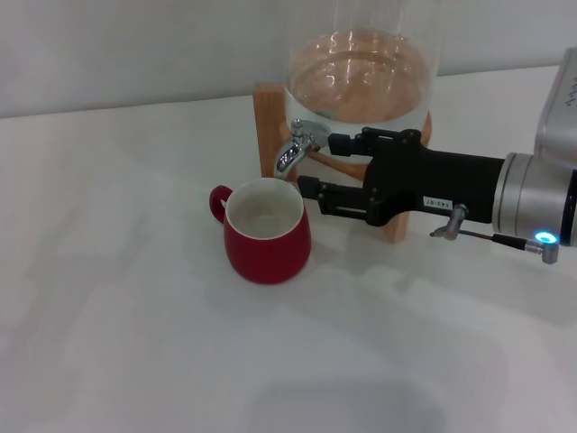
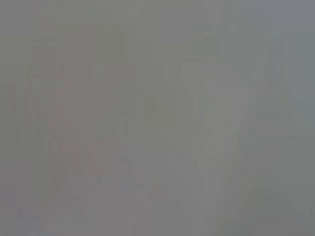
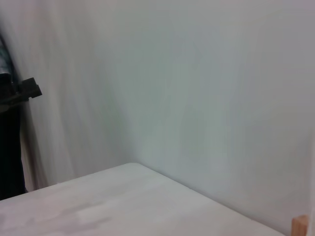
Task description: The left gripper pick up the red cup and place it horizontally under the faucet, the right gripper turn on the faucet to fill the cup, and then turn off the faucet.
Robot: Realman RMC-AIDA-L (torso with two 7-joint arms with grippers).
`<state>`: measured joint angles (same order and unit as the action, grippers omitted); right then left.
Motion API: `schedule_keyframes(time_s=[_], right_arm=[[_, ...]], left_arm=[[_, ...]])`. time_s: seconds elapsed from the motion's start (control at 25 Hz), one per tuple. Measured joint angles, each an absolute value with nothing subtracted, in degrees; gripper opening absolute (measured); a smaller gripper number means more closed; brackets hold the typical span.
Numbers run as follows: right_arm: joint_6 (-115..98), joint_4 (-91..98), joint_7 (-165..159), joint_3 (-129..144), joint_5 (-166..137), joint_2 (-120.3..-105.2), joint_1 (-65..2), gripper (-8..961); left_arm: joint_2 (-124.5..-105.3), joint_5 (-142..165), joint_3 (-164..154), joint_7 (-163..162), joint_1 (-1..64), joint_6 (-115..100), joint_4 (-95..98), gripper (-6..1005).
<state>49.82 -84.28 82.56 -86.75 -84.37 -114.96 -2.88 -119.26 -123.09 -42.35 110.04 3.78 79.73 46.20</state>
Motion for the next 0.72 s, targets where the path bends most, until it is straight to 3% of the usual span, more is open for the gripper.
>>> schedule_keyframes(time_s=[0.72], right_arm=[[56.36,-85.47,82.71,-89.97,-83.59,-114.99,-2.11,721]], left_arm=[[-119.26,-123.14,-42.27,109.77,3.82,79.69,46.24,876]])
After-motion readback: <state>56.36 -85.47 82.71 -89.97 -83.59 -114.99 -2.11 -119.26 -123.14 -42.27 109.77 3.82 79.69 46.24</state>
